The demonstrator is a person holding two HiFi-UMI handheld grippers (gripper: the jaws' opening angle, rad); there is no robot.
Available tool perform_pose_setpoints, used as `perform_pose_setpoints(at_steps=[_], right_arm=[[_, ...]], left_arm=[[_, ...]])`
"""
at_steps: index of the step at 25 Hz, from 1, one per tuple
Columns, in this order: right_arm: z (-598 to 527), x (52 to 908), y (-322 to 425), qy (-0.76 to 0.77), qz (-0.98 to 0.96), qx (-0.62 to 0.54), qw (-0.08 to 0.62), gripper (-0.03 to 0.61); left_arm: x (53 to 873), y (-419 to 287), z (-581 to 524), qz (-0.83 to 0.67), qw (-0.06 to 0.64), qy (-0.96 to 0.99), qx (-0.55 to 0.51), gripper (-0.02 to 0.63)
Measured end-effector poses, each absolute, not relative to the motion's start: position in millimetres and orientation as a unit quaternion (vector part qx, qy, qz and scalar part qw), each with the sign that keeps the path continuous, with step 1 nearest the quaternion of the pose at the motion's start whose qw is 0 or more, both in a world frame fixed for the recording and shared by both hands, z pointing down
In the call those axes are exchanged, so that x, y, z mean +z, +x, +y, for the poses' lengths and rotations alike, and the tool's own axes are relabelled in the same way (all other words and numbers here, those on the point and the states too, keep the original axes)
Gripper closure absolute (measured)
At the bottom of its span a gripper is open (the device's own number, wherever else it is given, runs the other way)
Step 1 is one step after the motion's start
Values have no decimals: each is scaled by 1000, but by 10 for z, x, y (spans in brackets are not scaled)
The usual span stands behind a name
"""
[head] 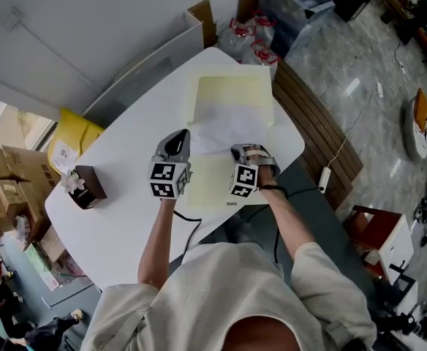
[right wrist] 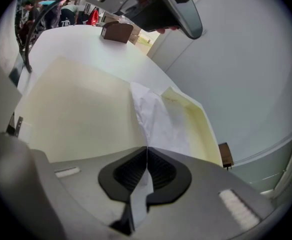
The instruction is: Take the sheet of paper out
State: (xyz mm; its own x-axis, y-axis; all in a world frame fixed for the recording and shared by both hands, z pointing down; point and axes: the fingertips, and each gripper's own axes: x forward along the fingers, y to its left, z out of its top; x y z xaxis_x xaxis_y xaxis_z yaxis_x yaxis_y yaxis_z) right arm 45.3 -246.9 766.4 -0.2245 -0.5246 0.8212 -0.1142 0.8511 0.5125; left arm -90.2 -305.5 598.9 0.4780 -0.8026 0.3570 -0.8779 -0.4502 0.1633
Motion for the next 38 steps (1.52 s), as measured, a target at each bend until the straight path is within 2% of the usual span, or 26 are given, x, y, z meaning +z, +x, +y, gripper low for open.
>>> perform_pose_setpoints(at_steps=[23,32,38], right_arm=[[-2870,6326,549,308,-763,-243,514,574],[-3094,5886,601,355,-776,-221,472,574],[-3211,5596,663,396,-799,-173,417,574]], left_arm=[[5468,-719,-2992,-501,134,851,86,612],[5176,-839,-3019,-517,113,846,63,612],[5028,-900,-3043,-528,100,842,51,612]])
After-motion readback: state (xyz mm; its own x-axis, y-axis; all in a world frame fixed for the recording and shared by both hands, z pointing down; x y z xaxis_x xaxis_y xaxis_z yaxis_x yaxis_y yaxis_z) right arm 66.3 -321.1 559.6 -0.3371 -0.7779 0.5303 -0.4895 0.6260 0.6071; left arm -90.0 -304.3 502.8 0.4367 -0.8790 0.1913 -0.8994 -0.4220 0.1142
